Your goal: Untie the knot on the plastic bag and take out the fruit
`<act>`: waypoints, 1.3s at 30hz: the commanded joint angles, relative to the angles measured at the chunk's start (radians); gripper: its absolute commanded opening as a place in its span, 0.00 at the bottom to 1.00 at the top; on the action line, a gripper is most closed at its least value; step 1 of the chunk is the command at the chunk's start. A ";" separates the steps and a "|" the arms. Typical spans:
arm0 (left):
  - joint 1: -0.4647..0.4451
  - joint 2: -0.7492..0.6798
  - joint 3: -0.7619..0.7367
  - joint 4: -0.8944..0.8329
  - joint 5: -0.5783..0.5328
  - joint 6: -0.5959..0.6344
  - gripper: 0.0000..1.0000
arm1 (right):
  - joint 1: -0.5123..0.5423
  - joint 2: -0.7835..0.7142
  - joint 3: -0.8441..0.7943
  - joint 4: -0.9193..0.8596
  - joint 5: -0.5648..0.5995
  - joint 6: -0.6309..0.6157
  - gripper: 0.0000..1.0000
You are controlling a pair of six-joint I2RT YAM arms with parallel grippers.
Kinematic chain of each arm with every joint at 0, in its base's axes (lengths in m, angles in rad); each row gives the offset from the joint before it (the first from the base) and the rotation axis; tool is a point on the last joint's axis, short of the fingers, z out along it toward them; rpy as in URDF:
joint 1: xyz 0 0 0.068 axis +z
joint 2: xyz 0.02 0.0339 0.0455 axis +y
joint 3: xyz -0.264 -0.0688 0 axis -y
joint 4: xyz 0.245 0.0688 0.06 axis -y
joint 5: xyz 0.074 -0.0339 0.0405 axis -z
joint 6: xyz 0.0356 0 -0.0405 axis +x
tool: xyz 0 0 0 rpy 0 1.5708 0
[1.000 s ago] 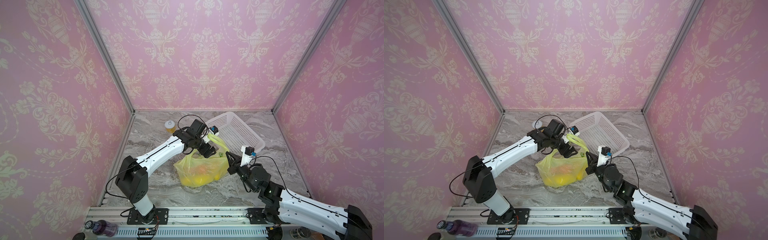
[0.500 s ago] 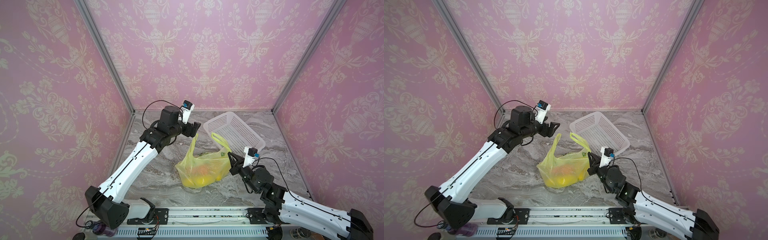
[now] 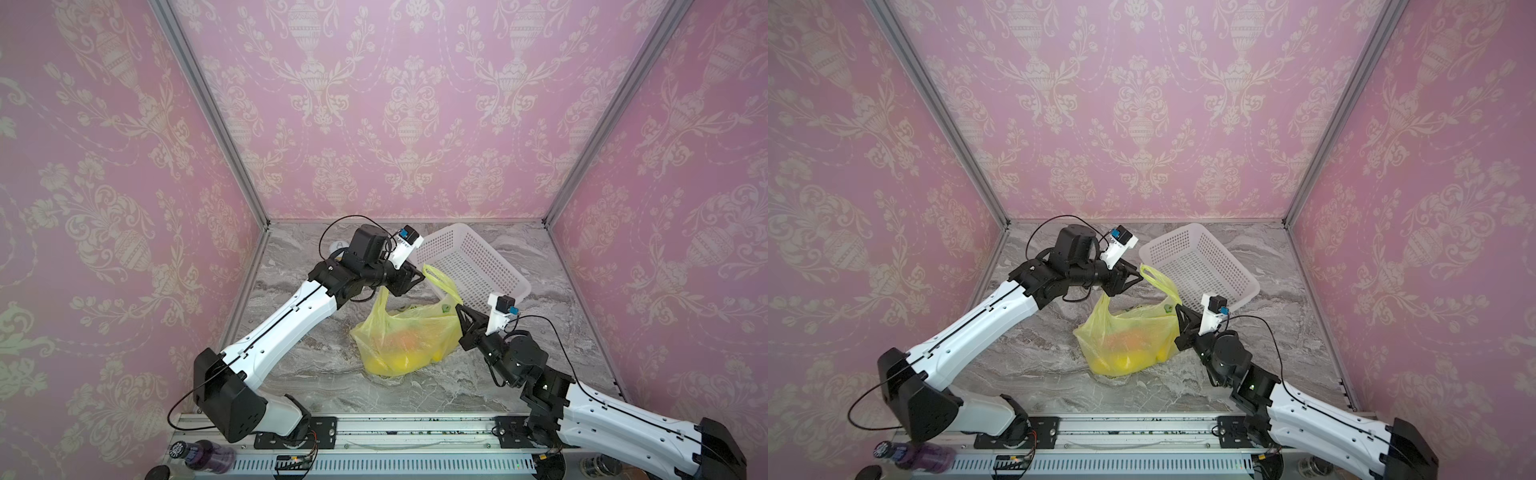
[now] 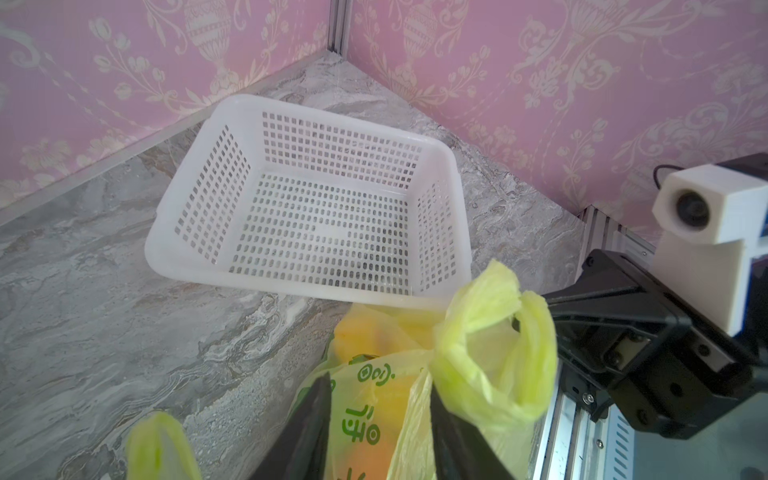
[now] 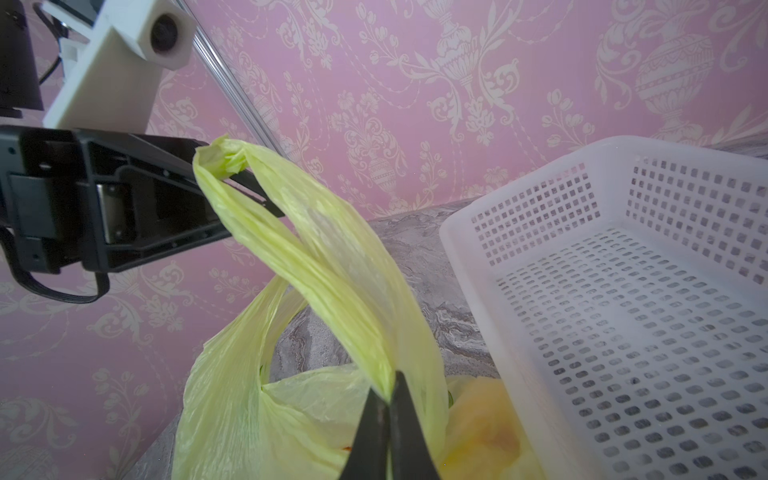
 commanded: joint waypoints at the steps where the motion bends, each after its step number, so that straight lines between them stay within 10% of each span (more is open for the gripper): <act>1: 0.004 0.016 -0.035 -0.027 -0.044 0.040 0.41 | -0.007 -0.010 0.002 0.018 0.002 0.011 0.00; 19: -0.095 0.158 0.006 -0.101 0.022 0.167 0.89 | -0.008 0.028 0.018 0.041 -0.024 0.018 0.00; 39: -0.101 0.239 -0.077 -0.067 -0.059 0.185 0.84 | -0.008 -0.012 0.014 0.006 -0.017 0.016 0.00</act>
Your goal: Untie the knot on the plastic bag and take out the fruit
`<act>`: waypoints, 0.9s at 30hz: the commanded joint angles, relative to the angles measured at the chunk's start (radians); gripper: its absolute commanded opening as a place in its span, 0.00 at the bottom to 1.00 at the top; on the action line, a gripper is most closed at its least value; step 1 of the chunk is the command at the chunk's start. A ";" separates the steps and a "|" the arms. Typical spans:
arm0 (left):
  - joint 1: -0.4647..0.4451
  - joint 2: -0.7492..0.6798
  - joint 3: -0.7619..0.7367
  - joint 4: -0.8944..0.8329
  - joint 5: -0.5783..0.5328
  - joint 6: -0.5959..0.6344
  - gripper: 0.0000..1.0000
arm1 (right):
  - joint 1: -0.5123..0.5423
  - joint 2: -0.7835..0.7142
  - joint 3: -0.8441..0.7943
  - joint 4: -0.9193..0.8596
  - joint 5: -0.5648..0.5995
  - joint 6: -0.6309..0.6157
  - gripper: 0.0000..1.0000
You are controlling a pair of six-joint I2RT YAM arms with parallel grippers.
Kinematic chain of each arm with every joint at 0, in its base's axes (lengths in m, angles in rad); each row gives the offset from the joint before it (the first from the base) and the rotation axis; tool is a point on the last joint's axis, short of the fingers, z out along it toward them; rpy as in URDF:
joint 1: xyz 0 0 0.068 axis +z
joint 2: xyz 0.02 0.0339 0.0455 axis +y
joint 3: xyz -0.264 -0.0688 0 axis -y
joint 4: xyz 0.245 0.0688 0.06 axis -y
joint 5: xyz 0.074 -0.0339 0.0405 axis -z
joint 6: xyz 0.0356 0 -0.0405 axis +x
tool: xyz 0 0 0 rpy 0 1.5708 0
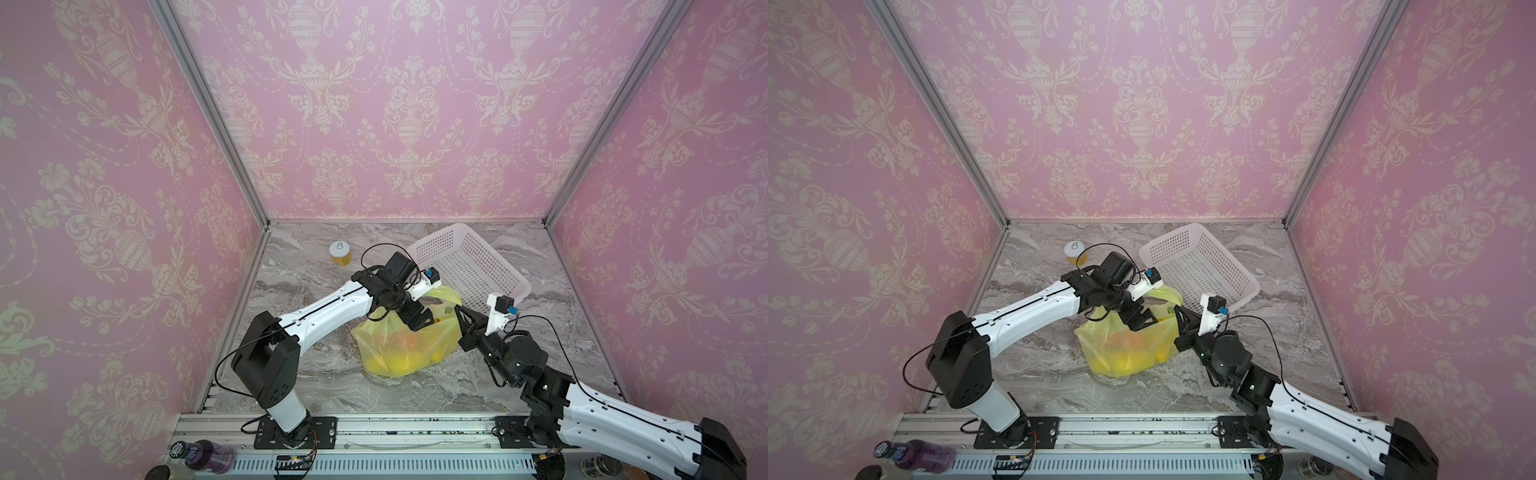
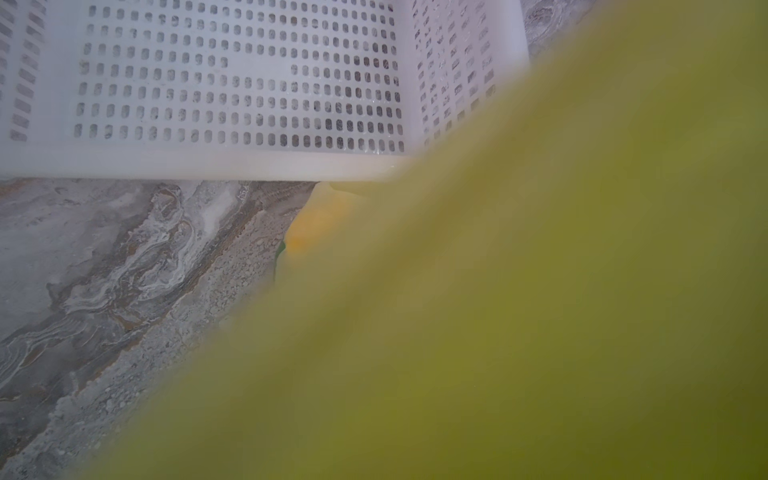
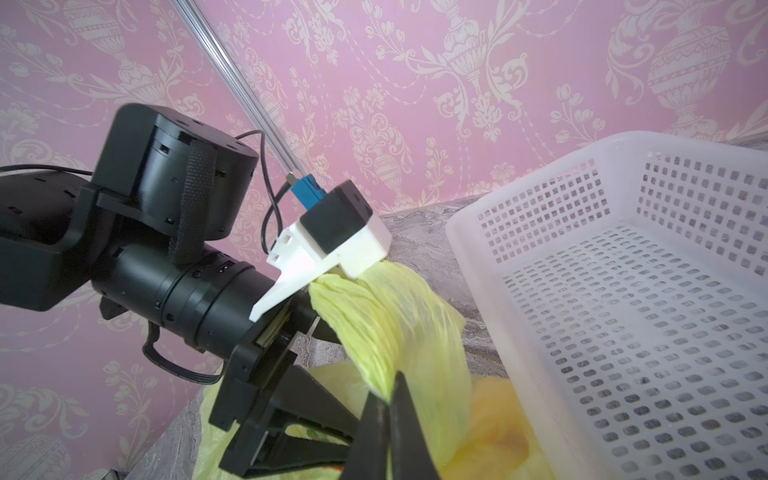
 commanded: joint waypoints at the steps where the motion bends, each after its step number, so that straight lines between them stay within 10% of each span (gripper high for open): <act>1: -0.003 0.007 0.004 -0.010 -0.032 0.024 0.78 | -0.008 -0.013 0.015 0.009 0.001 0.014 0.00; 5: -0.002 -0.015 0.016 0.012 -0.097 0.010 0.28 | -0.007 -0.018 0.007 0.011 0.007 0.017 0.00; 8: -0.001 -0.026 0.049 0.009 -0.209 -0.009 0.16 | -0.008 -0.012 0.000 0.014 0.008 0.023 0.00; 24: 0.007 -0.188 0.187 -0.047 -0.726 -0.055 0.13 | -0.006 0.012 -0.015 -0.063 0.032 0.037 0.00; 27: 0.009 -0.225 0.183 -0.035 -0.769 -0.051 0.09 | -0.006 -0.021 -0.032 -0.083 0.062 0.051 0.21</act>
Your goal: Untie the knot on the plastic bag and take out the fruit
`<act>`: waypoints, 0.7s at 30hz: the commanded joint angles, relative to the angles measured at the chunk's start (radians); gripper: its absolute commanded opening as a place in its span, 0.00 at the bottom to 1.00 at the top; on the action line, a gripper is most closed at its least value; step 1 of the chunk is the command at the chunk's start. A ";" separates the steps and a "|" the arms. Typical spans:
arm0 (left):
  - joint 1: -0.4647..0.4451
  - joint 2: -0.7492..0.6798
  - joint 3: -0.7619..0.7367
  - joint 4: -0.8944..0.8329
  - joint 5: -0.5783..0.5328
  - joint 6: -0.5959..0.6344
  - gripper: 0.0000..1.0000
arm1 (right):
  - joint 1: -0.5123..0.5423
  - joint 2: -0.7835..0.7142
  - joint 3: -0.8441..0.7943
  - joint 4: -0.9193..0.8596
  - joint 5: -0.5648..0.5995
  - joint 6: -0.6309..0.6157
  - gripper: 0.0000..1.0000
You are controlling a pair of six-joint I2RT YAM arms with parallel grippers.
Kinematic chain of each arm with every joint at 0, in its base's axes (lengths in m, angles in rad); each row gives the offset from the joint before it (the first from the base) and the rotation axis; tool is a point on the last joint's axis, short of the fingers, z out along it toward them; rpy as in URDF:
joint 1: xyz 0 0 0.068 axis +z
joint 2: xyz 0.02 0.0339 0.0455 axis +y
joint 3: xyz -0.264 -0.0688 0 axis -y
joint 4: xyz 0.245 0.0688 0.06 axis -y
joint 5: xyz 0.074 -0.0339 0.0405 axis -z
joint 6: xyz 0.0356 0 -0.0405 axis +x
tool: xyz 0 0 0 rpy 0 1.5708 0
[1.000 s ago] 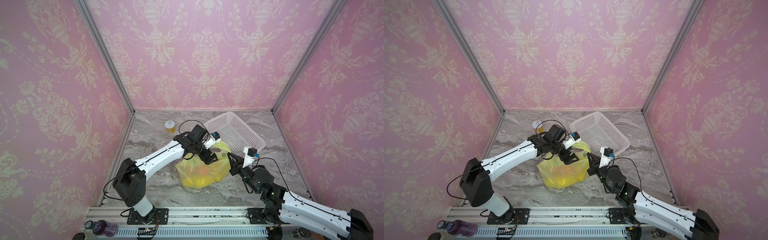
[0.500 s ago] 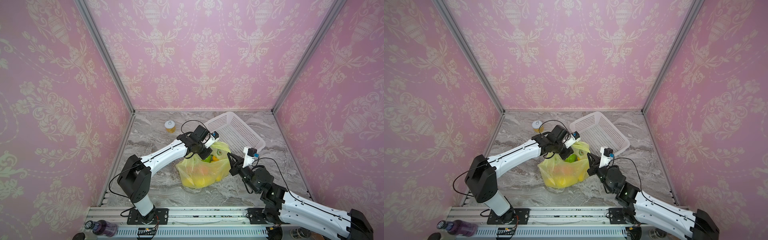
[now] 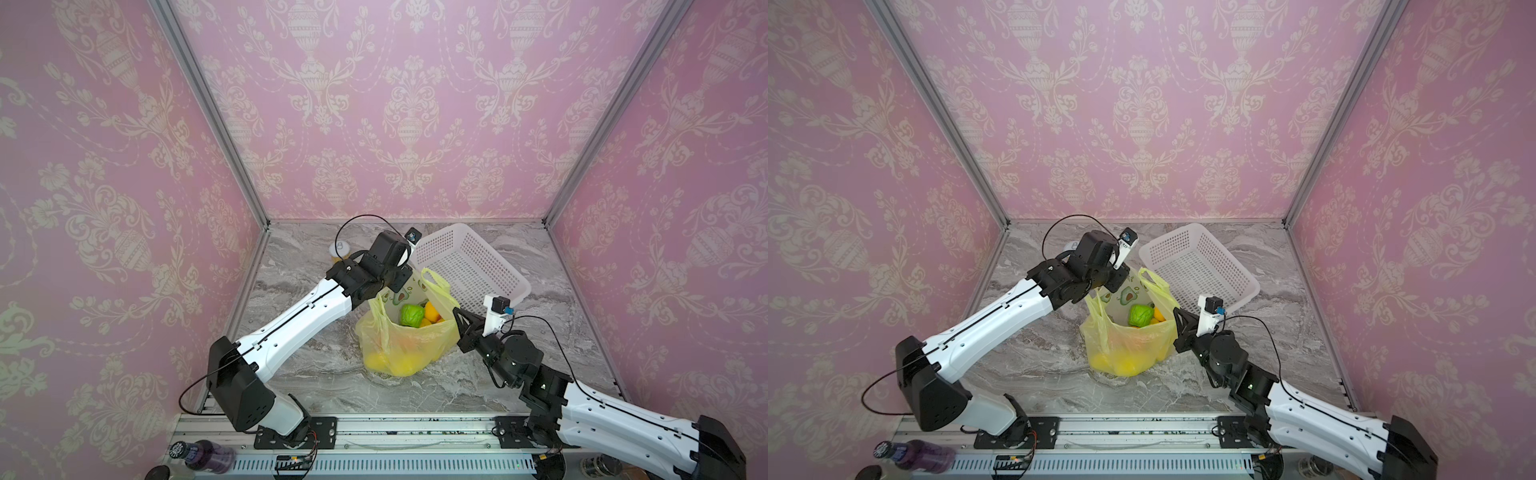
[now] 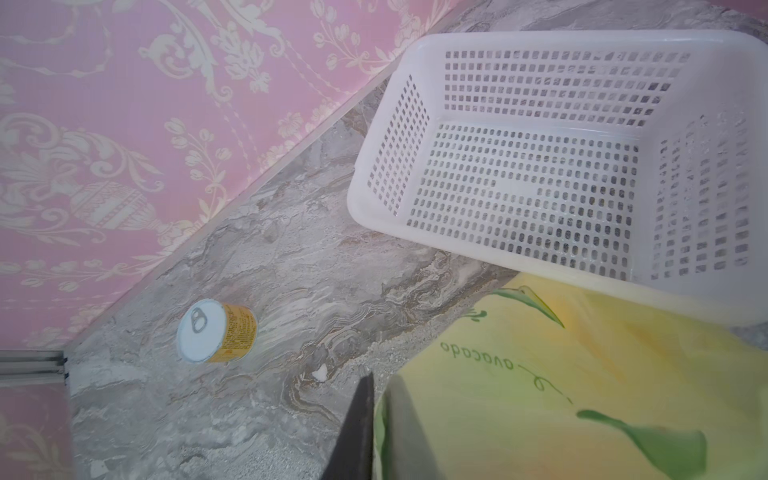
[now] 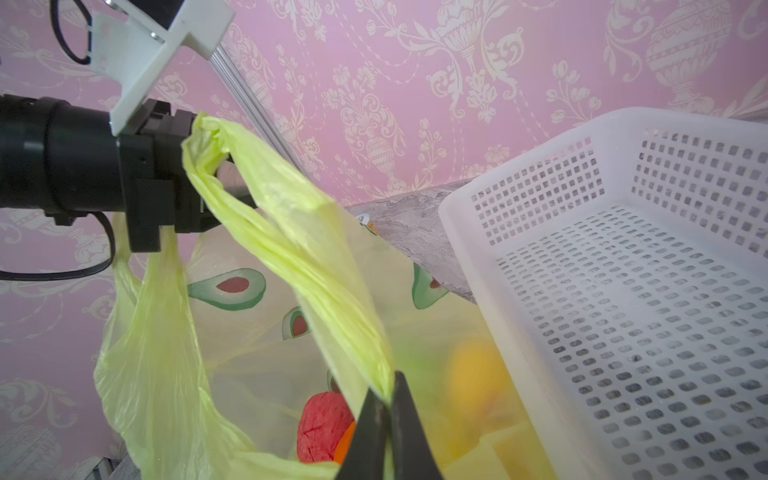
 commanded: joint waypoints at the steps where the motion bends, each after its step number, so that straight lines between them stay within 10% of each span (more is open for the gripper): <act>1: 0.009 -0.051 0.030 -0.002 -0.144 -0.019 0.07 | -0.006 -0.042 -0.029 -0.046 0.053 0.025 0.33; 7: 0.007 -0.070 0.104 -0.053 -0.254 -0.054 0.01 | -0.004 -0.052 0.017 -0.106 -0.023 -0.004 0.77; 21: 0.005 -0.180 -0.001 -0.134 -0.208 -0.265 0.01 | 0.142 0.328 0.228 -0.041 -0.098 -0.073 1.00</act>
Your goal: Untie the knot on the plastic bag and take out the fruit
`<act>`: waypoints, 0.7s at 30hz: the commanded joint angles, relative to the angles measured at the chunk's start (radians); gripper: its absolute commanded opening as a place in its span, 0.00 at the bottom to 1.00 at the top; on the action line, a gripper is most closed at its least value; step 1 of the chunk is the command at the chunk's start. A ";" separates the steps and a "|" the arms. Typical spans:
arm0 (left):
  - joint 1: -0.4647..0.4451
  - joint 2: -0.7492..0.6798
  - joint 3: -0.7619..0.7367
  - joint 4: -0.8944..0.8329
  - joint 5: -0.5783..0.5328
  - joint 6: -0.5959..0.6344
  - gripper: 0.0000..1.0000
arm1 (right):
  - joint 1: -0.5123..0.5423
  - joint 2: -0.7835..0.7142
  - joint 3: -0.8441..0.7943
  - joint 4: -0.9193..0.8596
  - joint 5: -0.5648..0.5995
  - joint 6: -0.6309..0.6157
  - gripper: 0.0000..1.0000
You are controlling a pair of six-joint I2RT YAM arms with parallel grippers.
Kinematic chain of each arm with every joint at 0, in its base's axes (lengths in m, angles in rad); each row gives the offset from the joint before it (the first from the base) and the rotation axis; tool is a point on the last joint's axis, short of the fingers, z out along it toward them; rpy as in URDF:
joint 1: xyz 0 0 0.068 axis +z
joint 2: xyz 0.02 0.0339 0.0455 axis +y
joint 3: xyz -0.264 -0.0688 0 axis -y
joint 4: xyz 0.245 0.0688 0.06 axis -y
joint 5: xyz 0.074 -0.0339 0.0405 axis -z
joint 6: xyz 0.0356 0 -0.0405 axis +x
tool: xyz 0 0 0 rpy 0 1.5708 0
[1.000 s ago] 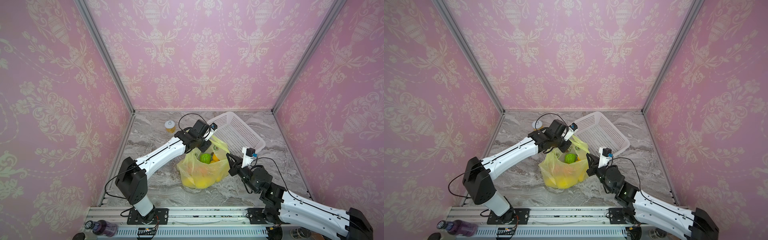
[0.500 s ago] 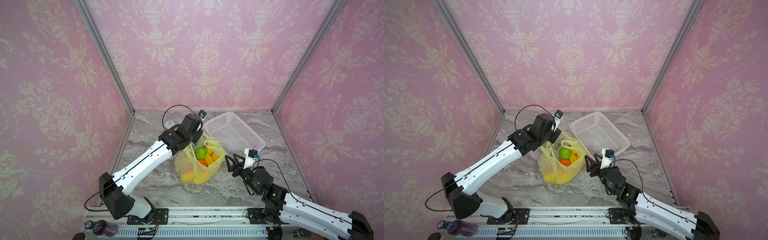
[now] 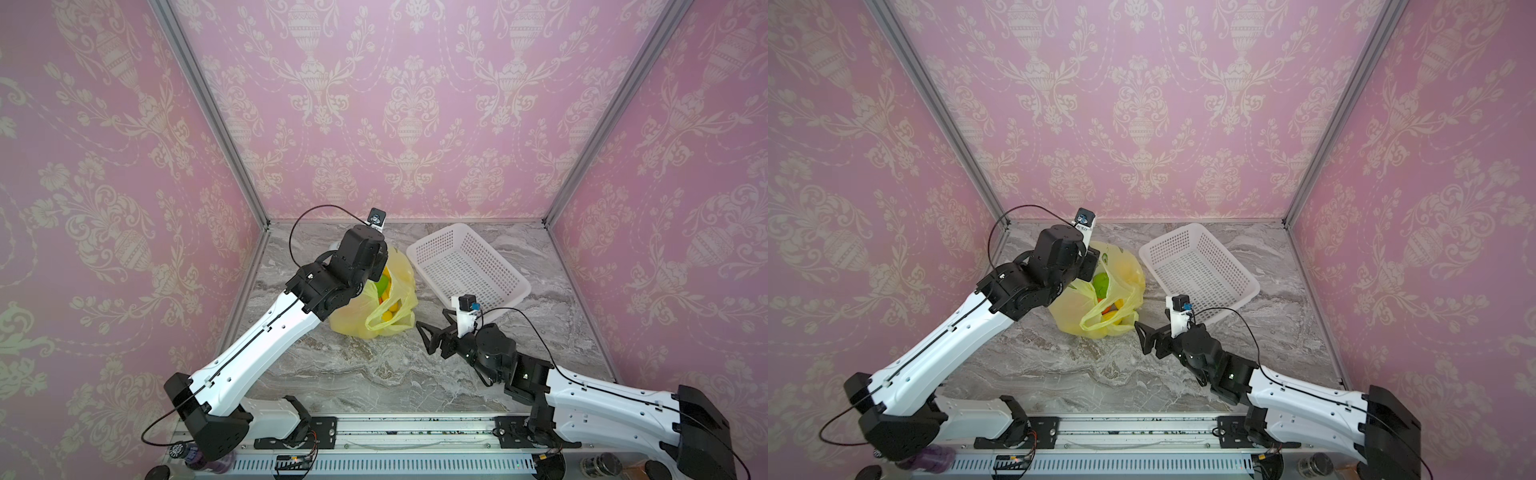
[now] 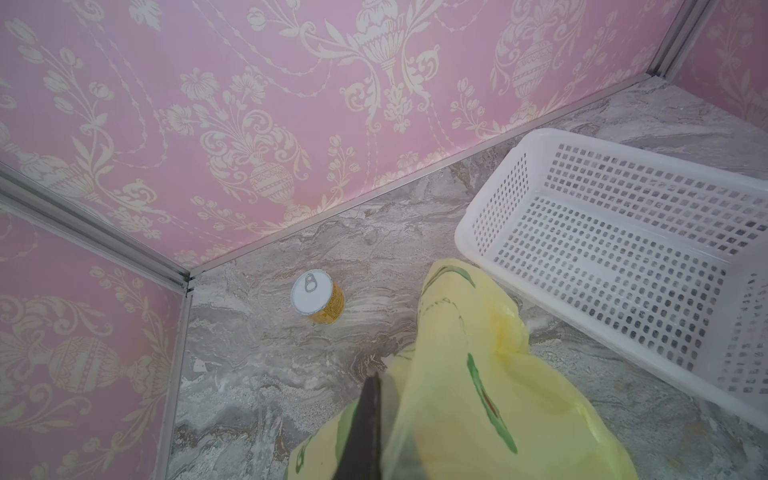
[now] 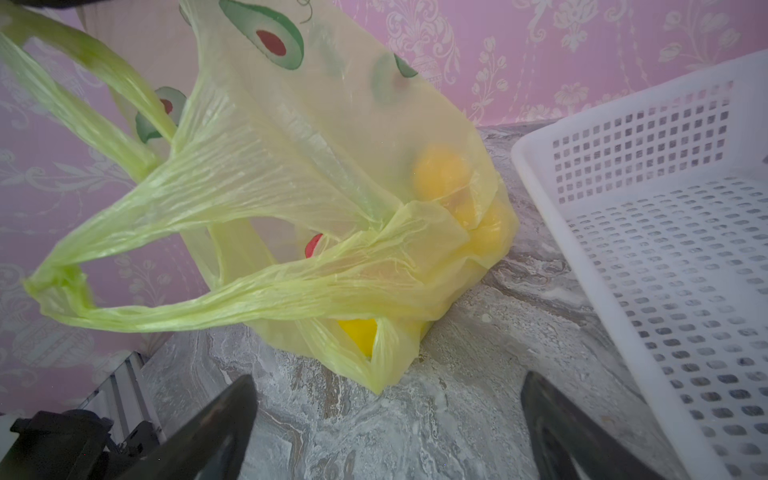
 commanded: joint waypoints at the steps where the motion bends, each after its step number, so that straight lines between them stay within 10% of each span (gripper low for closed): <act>1: 0.004 0.007 -0.051 -0.035 0.011 -0.087 0.01 | 0.040 0.095 0.070 0.054 -0.035 -0.058 1.00; 8: 0.003 0.046 -0.064 -0.051 0.003 -0.089 0.00 | 0.167 0.227 0.173 0.061 0.077 -0.222 1.00; 14: 0.003 0.025 -0.084 -0.037 0.038 -0.084 0.01 | 0.176 0.322 0.277 0.011 0.405 -0.253 0.98; 21: 0.007 -0.001 -0.091 -0.050 -0.081 -0.061 0.00 | 0.078 0.263 0.350 -0.141 0.488 -0.153 0.29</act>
